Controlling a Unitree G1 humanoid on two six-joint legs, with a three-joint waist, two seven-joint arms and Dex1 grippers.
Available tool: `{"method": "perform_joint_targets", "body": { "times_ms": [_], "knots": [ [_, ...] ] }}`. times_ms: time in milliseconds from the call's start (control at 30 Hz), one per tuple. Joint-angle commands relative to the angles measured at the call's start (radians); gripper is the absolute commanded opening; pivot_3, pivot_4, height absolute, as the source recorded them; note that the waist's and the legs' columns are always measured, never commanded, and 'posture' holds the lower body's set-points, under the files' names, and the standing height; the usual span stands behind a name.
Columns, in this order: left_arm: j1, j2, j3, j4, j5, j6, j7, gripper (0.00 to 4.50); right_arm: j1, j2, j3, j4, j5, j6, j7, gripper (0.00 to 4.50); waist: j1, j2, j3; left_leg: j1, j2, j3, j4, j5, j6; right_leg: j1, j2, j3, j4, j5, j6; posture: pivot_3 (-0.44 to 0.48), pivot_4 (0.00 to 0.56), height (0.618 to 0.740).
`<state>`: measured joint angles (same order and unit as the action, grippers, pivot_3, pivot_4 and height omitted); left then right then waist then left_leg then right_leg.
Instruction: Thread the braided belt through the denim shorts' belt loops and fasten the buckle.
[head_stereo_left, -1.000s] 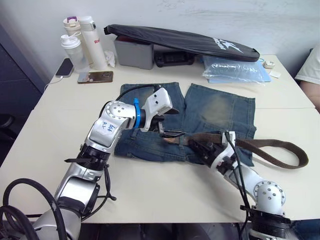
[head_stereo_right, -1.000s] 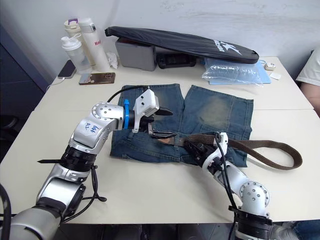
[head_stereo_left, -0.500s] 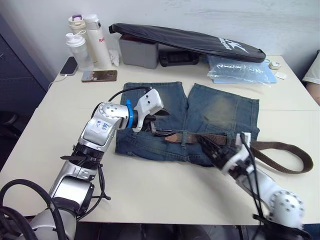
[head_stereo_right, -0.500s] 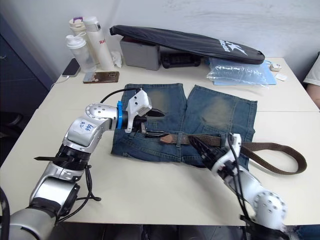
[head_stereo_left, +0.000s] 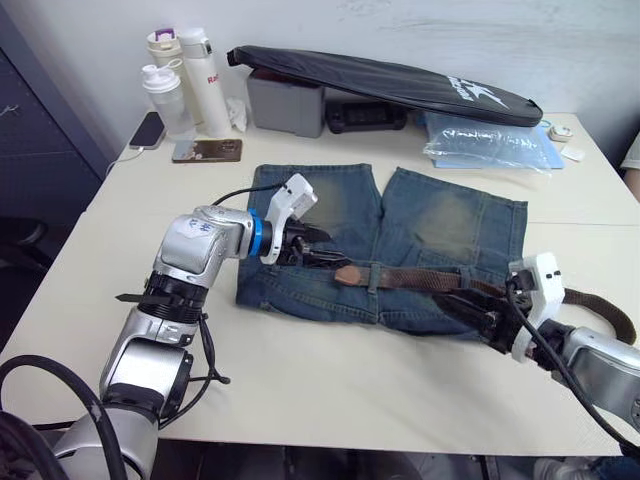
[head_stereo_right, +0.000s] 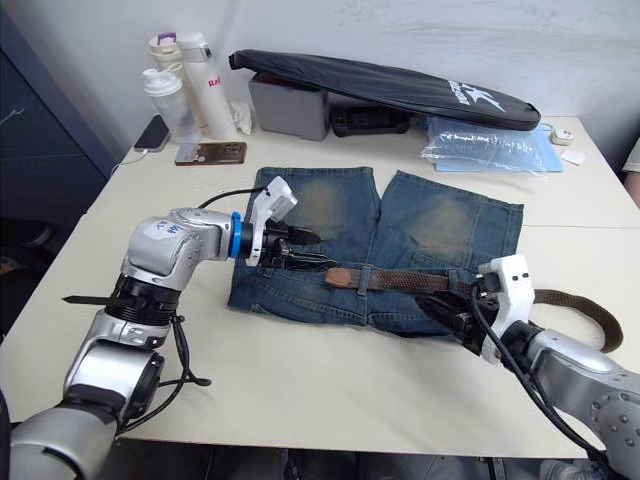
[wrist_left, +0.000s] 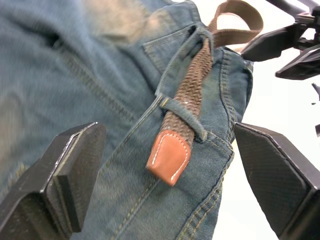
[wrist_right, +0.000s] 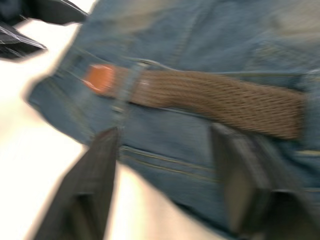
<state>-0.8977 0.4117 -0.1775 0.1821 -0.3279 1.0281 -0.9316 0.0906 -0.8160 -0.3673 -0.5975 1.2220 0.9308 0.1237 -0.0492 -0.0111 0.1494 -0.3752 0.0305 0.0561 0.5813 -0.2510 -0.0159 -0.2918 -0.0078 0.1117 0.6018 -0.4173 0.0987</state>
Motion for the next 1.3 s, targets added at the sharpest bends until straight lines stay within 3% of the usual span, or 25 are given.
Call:
{"method": "perform_joint_targets", "body": {
  "times_ms": [33,100,233,467,600,833,1033,1300],
  "knots": [
    [-0.016,-0.037,0.032,0.020,-0.044,0.097,0.037,4.50,0.008,0.010,0.024,-0.019,-0.116,-0.060,0.047,0.70,0.002,0.000,0.000,0.000,0.000,0.000,0.000,0.000,0.000,0.000,0.000,0.000,0.000,0.000,0.000,0.000,0.150,0.740],
    [-0.005,-0.062,0.031,0.036,-0.055,0.135,0.055,4.50,0.013,0.031,0.049,-0.006,-0.167,-0.081,0.060,0.12,0.005,-0.001,0.001,0.000,0.000,0.000,0.001,0.000,0.000,0.000,0.000,0.000,0.000,0.000,0.000,0.000,0.150,0.740],
    [-0.010,-0.134,0.084,0.033,-0.107,0.262,0.108,4.50,0.028,0.074,0.078,0.000,-0.231,-0.103,0.080,0.12,0.017,0.000,0.001,0.000,0.000,0.000,0.003,0.000,0.000,0.000,0.000,0.000,0.001,0.000,0.000,0.000,0.150,0.740],
    [-0.001,-0.124,0.064,0.010,-0.128,0.293,0.135,4.50,0.037,0.115,0.077,-0.008,-0.270,-0.093,0.091,0.12,0.020,0.000,0.001,0.000,0.000,0.000,0.003,0.000,-0.001,0.000,0.000,0.000,0.003,0.000,0.000,0.000,0.150,0.740],
    [-0.002,-0.146,0.072,0.016,-0.142,0.295,0.151,3.22,0.042,0.131,0.079,-0.007,-0.288,-0.091,0.095,0.00,0.021,0.000,0.001,0.000,0.000,0.000,0.004,0.000,-0.001,0.000,0.000,0.000,0.003,0.000,0.000,0.000,0.150,0.740],
    [-0.009,-0.175,0.120,0.041,-0.156,0.307,0.205,0.04,0.057,0.112,0.104,0.029,-0.409,-0.099,0.100,0.00,0.021,0.000,0.001,0.000,0.000,0.000,0.004,0.000,-0.001,0.000,0.000,-0.001,0.003,0.000,0.000,0.000,0.150,0.740],
    [-0.033,-0.149,0.159,0.038,-0.166,0.314,0.234,0.04,0.103,0.110,0.136,0.101,-0.569,-0.134,0.110,0.00,0.021,0.000,0.000,0.000,0.000,0.000,0.004,0.000,-0.001,0.000,0.000,0.000,0.003,0.000,0.000,0.000,0.150,0.740],
    [-0.038,-0.004,0.122,0.068,-0.161,0.250,0.154,0.04,0.107,0.113,0.081,0.179,-0.649,-0.105,0.091,0.00,0.019,0.000,0.001,0.003,0.000,0.000,0.006,0.000,-0.002,0.002,0.000,0.000,0.005,0.000,0.000,0.000,0.150,0.740]
  ]
}}
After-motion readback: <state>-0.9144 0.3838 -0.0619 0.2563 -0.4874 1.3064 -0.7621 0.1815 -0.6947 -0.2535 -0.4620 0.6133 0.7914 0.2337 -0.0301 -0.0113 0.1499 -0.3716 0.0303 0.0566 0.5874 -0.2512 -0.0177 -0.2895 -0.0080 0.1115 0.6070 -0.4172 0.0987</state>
